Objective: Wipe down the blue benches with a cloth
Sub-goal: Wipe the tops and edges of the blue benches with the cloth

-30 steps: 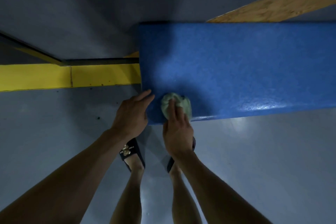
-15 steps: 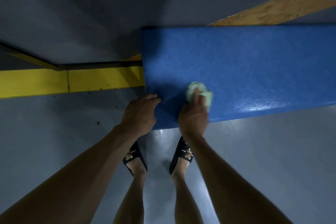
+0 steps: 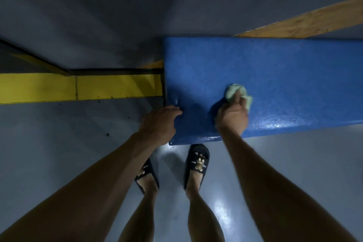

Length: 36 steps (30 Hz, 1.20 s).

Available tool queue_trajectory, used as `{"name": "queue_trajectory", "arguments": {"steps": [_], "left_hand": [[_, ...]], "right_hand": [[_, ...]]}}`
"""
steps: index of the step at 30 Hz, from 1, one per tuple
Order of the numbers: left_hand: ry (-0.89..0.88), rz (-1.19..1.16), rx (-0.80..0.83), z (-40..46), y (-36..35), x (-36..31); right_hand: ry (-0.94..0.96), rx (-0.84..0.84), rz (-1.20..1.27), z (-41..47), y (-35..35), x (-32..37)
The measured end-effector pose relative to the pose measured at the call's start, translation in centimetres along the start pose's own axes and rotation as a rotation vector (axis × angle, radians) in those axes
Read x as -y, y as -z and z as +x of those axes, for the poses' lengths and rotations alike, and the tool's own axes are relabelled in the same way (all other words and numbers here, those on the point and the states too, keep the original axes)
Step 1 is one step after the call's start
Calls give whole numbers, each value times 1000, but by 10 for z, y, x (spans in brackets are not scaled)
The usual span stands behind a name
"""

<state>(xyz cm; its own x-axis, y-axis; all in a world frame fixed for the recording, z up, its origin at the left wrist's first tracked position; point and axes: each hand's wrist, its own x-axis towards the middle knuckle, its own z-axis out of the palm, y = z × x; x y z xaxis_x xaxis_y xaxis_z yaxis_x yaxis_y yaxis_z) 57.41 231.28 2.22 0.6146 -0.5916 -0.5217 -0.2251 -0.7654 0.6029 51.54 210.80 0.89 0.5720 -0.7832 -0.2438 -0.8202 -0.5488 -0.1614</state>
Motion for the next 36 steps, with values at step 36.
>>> {"name": "queue_trajectory", "arguments": {"steps": [36], "left_hand": [[113, -153, -119, 34, 27, 5]], "right_hand": [[38, 3, 173, 90, -4, 75]]}}
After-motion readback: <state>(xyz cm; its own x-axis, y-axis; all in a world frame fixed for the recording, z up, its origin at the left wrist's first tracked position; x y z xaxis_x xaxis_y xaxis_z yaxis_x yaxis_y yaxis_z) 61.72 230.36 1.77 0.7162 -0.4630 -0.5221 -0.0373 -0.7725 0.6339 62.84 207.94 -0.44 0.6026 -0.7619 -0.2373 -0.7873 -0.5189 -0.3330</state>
